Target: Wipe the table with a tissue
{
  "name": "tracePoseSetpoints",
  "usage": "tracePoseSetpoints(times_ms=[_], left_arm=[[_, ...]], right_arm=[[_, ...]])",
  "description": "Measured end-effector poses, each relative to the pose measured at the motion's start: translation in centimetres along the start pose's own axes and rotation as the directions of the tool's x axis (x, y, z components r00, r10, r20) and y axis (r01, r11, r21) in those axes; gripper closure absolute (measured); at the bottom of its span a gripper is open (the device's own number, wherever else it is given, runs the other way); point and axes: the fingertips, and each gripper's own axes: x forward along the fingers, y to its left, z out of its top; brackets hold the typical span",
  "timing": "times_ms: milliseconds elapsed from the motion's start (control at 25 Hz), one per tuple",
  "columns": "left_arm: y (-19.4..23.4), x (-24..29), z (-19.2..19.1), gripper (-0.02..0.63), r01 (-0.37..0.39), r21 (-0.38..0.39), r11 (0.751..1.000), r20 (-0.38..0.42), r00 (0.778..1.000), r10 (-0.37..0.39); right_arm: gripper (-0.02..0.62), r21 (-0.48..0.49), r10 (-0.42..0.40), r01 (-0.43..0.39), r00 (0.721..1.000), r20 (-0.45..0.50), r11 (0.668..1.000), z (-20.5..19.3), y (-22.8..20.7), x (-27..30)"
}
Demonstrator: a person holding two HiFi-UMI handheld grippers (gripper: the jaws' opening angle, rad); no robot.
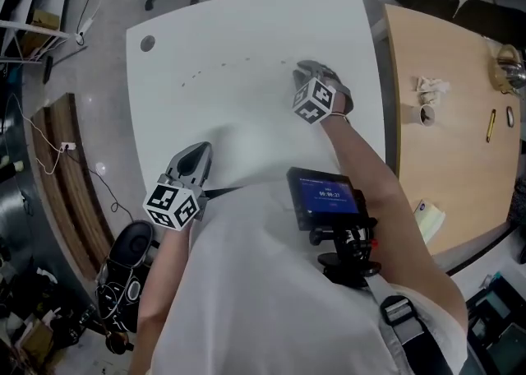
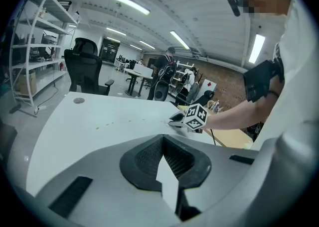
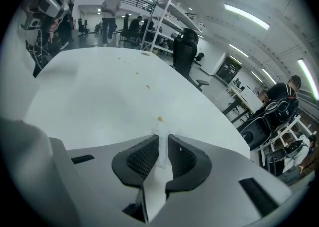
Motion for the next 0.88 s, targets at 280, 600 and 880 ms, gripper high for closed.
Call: tracePoseSetpoints(times_ms=[280,600,880], left_arm=[[-0.7,0.5,-0.6,0.600,0.011,-0.007,1.000,0.000,1.000,-0.011],[-0.8,0.5,-0.5,0.600,0.016,-0.011,1.000,0.012,1.000,-0.016],[4.0,-3.6,-1.3,0.600,-0.005,-0.029,1.000,0.023,1.000,0.006]], right_arm=[[0.534,0.259,0.120,-0.156,0.981,0.152,0.953,0.3,0.6,-1.6],[0.534,0.587,-0.162,0.190,0.982,-0.101,0.787,-6.9,-6.3,-1.0],[0.534,0.569,-0.233,0.284,0.959,-0.163,0.772,-2.3,-3.0,0.1]])
